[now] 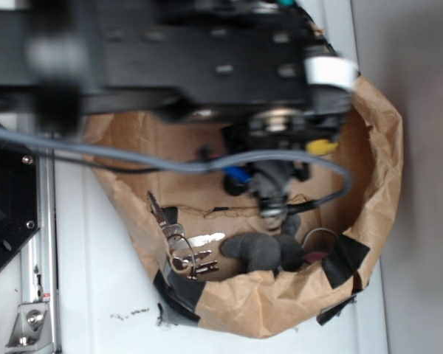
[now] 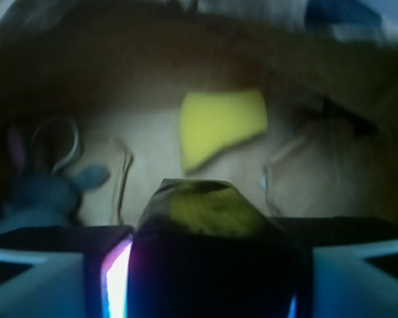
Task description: Grab the black box.
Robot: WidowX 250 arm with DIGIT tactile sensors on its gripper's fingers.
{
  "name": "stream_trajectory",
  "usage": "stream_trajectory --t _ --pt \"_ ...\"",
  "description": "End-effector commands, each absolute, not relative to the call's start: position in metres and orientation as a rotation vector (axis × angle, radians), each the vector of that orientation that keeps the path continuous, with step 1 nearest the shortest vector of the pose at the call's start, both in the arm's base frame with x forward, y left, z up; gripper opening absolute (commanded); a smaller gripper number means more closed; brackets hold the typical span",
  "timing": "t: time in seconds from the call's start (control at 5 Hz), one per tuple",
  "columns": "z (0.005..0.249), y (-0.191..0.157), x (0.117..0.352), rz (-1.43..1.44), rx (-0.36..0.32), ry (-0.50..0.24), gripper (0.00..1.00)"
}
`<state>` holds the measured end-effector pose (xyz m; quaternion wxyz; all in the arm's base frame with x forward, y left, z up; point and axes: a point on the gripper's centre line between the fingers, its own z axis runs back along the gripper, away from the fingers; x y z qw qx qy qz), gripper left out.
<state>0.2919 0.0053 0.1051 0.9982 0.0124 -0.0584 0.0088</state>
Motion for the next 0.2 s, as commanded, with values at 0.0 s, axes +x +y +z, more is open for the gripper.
stream_trajectory --t 0.0 --pt "0.1232 0.0115 0.2972 0.021 0.025 -0.178 0.0"
